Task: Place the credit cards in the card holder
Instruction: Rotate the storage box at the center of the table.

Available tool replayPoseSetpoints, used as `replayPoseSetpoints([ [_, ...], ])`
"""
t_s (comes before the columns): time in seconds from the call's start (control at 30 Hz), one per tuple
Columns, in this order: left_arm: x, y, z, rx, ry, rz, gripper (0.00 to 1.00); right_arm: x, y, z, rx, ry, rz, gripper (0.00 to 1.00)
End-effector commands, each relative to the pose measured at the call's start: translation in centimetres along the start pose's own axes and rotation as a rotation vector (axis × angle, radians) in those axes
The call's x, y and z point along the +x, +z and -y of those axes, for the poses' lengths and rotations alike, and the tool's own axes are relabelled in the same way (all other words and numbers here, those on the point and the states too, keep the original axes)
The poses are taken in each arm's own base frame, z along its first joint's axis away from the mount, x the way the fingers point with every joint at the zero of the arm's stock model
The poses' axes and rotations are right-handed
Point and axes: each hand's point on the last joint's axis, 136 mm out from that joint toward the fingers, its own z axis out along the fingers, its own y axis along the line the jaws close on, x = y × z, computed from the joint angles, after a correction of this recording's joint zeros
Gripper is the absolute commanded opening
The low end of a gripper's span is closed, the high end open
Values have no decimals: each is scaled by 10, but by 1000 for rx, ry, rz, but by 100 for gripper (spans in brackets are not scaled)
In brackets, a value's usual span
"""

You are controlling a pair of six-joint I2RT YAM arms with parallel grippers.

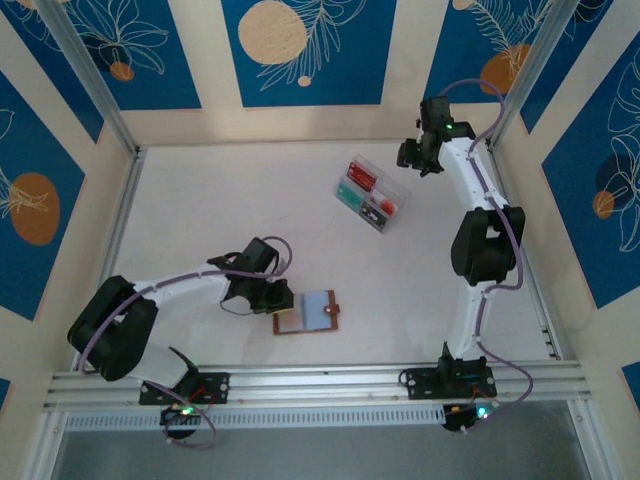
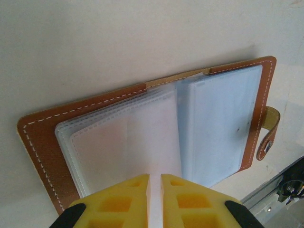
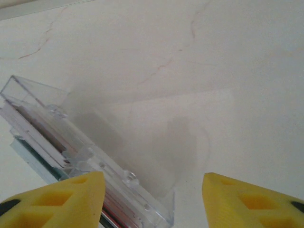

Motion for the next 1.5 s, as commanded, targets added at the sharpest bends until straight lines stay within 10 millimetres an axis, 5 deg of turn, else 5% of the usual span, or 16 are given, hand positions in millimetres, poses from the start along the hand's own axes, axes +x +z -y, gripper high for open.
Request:
replayPoseSetpoints([
  [0.0, 5, 3, 0, 2, 2, -17, 13, 28, 14, -17, -86, -30, -133, 53],
  [0.87, 6, 4, -3, -4, 0, -15, 12, 75, 52, 0, -11, -57, -304, 32],
  [1.47, 8, 1, -5, 0, -3, -5, 12, 113, 47, -19, -29, -117, -379, 12],
])
